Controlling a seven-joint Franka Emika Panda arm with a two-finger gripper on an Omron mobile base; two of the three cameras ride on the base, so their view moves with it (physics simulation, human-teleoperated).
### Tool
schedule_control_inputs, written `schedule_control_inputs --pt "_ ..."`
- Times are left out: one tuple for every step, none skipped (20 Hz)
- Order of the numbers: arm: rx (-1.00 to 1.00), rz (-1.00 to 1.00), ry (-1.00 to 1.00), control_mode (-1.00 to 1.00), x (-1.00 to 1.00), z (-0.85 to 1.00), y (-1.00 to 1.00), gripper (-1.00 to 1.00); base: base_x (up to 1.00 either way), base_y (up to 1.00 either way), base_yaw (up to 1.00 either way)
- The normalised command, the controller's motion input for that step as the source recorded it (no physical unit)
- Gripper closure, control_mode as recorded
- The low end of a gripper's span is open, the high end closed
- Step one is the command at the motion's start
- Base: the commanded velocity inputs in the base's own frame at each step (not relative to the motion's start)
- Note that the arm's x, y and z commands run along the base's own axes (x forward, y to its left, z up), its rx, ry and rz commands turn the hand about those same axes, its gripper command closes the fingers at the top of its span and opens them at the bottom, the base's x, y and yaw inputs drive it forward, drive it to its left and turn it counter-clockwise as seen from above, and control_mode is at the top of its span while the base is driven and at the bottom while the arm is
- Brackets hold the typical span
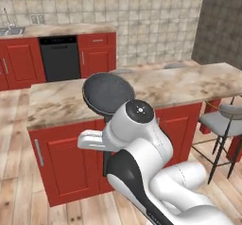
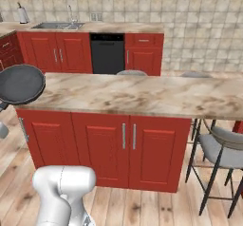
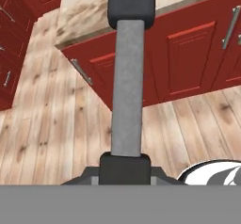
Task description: Move the pot and pan from the stove into the sink.
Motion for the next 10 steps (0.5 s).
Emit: schedule_control_inputs --pt "0.00 0.00 0.00 1.00 0.00 0.00 0.00 1.00 -0.03 1.00 0.05" --pt "0.00 0.00 0.00 1.00 0.00 0.00 0.00 1.00 -0.03 1.00 0.05" --pt "0.00 0.00 0.00 1.00 0.00 0.00 0.00 1.00 -0.03 1.00 0.05" --pt "0.00 0.00 0.00 1.00 0.00 0.00 0.00 1.00 -0.02 1.00 0.05" --pt "0.00 0.00 0.00 1.00 0.00 0.00 0.00 1.00 -0.01 1.00 0.05" --pt "0.00 0.00 0.00 1.00 0.00 0.00 0.00 1.00 -0.01 1.00 0.05" --pt "0.00 0.00 0.00 1.00 0.00 0.00 0.00 1.00 -0.01 1.00 0.05" --pt "0.00 0.00 0.00 1.00 0.00 0.00 0.00 1.00 -0.02 1.00 0.05" --pt "0.00 0.00 0.00 1.00 0.00 0.00 0.00 1.00 -0.01 1.00 0.05" --pt "0.00 0.00 0.00 1.00 0.00 0.00 0.00 1.00 -0.01 1.00 0.05"
